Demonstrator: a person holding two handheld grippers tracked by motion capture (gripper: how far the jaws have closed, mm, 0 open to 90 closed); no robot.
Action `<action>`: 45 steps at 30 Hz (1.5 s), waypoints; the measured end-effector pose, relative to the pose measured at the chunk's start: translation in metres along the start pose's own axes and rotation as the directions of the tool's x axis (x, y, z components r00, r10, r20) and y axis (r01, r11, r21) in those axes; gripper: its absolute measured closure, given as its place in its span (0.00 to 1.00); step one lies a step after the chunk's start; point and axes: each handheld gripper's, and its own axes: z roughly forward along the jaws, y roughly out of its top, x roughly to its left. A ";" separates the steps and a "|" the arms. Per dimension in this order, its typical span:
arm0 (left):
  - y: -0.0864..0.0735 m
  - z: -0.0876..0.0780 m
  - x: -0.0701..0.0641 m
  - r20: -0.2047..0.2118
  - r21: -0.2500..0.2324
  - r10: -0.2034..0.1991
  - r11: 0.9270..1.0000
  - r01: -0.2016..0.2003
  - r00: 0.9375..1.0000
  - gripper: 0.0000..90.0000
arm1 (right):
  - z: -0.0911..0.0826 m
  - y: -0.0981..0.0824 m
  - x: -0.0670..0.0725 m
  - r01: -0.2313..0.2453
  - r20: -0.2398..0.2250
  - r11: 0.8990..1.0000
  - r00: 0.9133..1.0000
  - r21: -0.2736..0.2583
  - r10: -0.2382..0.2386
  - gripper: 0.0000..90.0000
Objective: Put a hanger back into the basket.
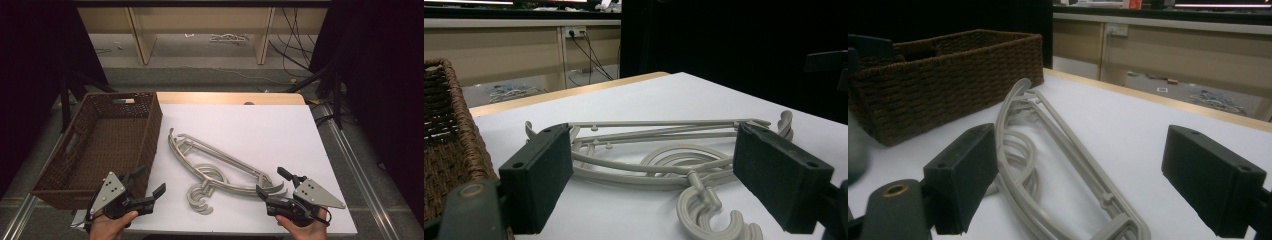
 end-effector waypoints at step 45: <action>-0.001 0.001 -0.002 -0.002 0.010 0.006 1.000 -0.006 1.000 0.18 | 0.098 0.001 0.009 0.368 -0.363 0.805 0.909 0.465 -0.206 0.49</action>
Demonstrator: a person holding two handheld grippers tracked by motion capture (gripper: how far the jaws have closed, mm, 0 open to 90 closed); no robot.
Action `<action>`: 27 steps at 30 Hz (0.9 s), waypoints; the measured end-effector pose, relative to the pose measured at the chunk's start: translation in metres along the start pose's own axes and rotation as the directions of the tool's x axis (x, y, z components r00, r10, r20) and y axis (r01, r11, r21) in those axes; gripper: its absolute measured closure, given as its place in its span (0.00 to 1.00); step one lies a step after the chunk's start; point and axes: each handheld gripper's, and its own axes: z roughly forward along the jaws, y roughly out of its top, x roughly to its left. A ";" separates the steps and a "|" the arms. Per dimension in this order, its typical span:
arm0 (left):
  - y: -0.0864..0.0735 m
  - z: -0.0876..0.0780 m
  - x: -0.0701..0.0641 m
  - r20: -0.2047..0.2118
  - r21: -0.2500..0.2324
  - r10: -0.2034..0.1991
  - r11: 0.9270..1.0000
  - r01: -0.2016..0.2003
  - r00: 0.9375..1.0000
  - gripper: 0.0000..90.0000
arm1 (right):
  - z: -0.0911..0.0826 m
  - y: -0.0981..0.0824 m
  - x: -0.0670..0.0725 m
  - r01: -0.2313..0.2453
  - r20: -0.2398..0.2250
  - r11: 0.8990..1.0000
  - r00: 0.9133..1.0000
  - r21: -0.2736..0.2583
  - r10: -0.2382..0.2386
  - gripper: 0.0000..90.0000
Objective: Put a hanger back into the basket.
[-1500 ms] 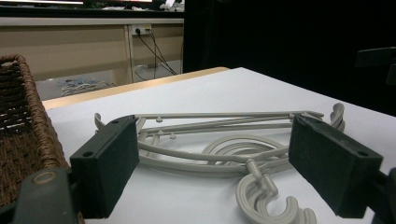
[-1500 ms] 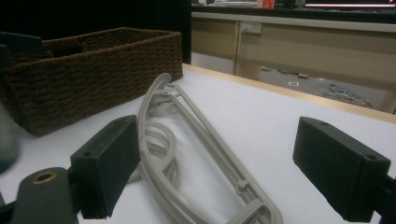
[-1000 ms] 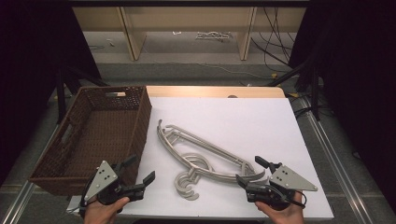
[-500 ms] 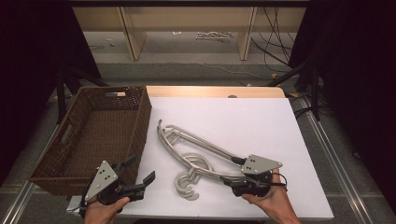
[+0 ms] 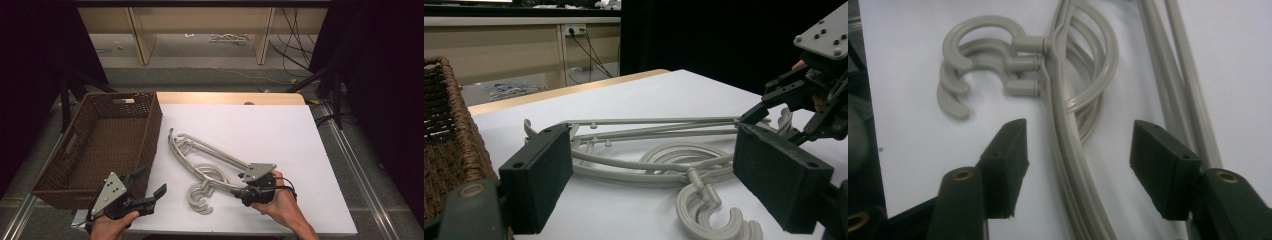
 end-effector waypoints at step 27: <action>0.000 0.001 0.000 0.004 0.002 0.002 1.000 -0.002 1.000 0.18 | 0.040 0.009 -0.010 0.019 -0.132 0.987 0.991 0.160 0.002 0.80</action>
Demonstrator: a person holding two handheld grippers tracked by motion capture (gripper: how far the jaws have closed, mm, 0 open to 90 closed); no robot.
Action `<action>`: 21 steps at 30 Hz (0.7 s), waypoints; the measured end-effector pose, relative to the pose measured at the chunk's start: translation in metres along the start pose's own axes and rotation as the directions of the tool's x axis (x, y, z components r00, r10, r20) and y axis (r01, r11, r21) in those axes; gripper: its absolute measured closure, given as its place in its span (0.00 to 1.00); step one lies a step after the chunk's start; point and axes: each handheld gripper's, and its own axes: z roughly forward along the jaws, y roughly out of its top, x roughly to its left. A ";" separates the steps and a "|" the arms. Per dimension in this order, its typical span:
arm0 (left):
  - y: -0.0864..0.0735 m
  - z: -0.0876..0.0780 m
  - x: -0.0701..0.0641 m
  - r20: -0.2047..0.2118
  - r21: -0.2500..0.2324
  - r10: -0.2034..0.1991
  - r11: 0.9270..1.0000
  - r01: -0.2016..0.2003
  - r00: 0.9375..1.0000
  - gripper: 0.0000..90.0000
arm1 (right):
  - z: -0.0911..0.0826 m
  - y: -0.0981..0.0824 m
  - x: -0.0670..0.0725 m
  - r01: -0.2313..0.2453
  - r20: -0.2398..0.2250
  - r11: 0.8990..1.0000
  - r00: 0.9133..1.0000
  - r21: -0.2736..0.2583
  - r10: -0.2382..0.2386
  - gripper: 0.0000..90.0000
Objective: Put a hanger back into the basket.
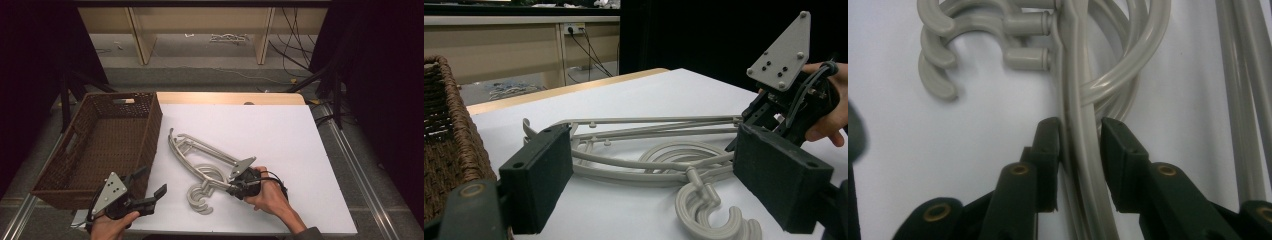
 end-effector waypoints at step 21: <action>0.001 -0.001 0.000 -0.010 -0.001 0.022 1.000 -0.022 1.000 0.19 | -0.023 0.012 0.005 0.074 0.016 0.997 0.997 -0.017 -0.073 0.91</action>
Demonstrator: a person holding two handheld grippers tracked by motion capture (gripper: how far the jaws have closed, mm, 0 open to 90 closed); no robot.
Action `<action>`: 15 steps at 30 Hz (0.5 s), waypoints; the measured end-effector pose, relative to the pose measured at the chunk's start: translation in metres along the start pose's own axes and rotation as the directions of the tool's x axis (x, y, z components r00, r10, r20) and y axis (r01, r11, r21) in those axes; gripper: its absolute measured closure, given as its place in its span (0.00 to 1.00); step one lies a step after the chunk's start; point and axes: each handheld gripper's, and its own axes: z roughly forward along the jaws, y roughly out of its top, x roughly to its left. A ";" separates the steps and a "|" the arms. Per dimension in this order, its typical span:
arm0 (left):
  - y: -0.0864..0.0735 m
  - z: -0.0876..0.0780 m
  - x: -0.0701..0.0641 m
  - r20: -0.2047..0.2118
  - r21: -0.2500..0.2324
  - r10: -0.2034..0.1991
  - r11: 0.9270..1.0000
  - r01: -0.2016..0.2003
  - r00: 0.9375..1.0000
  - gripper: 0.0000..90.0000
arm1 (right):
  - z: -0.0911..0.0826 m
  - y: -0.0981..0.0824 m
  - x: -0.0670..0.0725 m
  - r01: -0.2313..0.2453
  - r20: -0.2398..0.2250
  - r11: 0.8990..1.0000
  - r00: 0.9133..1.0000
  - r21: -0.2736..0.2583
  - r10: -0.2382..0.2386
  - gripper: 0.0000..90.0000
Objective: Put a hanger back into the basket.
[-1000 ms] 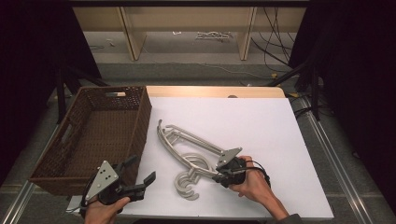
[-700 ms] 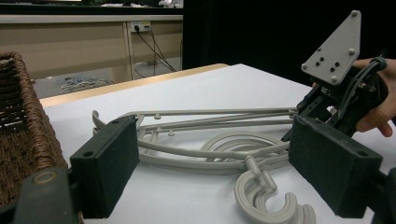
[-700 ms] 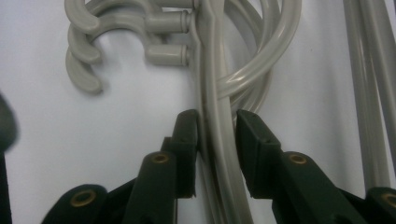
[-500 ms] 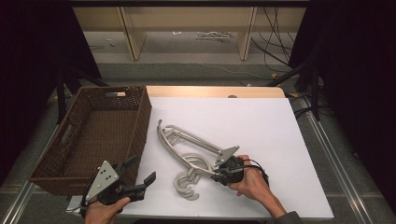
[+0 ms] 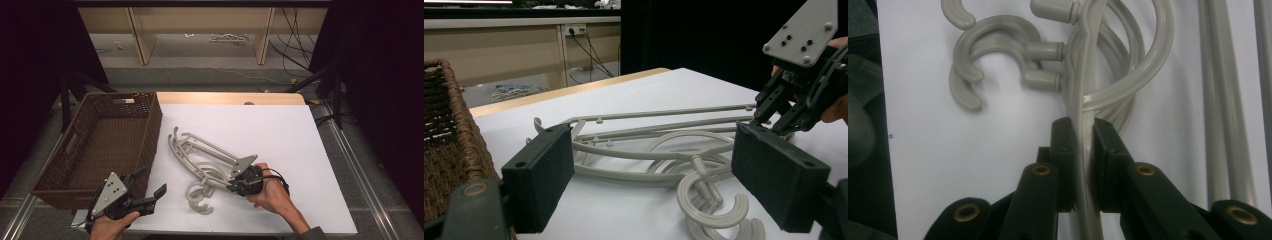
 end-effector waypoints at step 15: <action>0.022 0.018 -0.009 0.011 0.142 0.179 0.974 -0.179 0.984 0.29 | -0.030 -0.006 0.000 0.046 0.044 0.998 0.998 -0.044 -0.044 0.91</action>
